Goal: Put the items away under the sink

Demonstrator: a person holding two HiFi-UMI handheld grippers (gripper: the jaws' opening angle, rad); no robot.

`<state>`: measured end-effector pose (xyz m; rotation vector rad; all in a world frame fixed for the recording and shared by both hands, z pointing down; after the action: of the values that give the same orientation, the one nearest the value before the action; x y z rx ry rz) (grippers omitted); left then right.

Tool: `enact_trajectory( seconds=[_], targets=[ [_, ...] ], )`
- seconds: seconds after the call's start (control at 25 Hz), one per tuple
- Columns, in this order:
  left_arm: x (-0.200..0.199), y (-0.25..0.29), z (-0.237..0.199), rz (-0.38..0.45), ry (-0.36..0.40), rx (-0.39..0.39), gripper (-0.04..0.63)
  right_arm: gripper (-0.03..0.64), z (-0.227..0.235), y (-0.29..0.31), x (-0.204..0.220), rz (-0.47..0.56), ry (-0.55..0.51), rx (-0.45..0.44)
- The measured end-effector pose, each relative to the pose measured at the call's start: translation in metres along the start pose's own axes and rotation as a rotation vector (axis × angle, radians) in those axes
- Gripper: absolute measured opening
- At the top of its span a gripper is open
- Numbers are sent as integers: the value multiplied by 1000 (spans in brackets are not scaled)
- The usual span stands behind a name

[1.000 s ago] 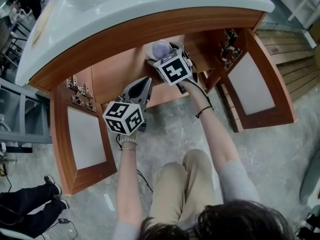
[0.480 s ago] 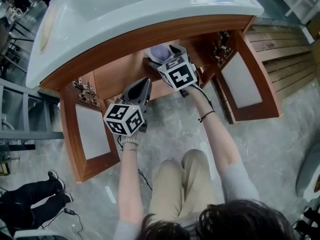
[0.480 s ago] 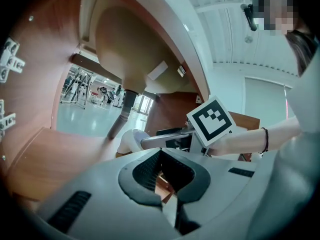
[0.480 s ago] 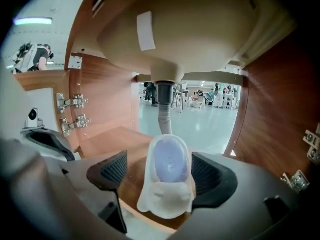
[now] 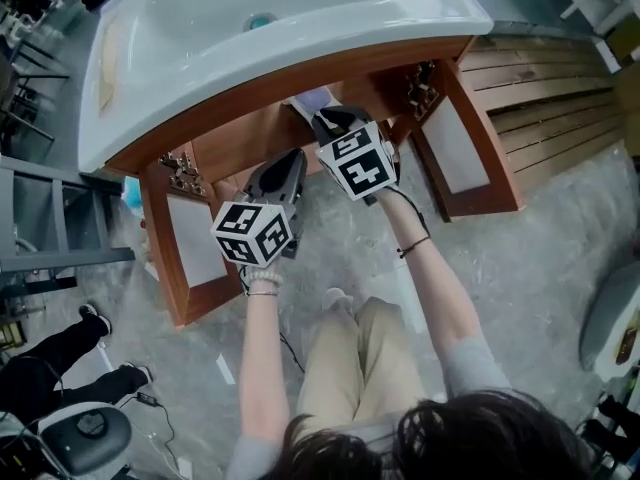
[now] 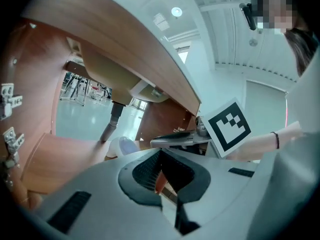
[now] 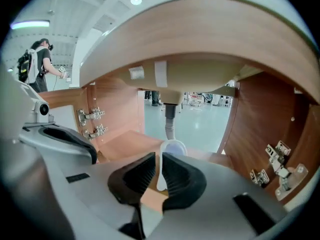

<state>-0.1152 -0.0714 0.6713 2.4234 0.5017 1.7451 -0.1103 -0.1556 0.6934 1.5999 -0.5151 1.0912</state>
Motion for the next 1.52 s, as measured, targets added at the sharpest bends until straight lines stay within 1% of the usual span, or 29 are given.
enact_trajectory(
  seconds=[0.12,0.2,0.52,0.76,0.96,1.12,1.52],
  targets=[
    [-12,-7,10,0,-6,-3,-3,28,-6,-17,-10,21,13,-7],
    [-18,-12,15,5,-11,-5,-3,20,-9,-27,-16,31,26,-14],
    [-38,-31,34,4,-32,-4,-3,17,-24,-65,-28,52,98,-60],
    [-47,-42,48,-24,-36,0,-3,15,-34,-87,-40,60,137,-85],
    [-48,-43,50,-54,-26,2,-3,15,-35,-90,-46,59,146,-89],
    [-51,-43,48,-55,-26,10,-3,15,-33,-89,-49,60,147,-87],
    [-61,-44,46,-50,-44,-4,-3,15,-33,-93,-57,54,155,-93]
  ],
)
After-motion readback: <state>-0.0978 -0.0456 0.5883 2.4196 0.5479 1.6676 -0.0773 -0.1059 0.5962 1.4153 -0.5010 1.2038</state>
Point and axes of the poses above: the fingertips, and each gripper's own axes: y forward along the fingers, z to its right, x out of its underside, the point moved 1 cm from there along -y, backward along the fingers, and after that the axes turned 3 degrees about -x, right-handed, at the moved point
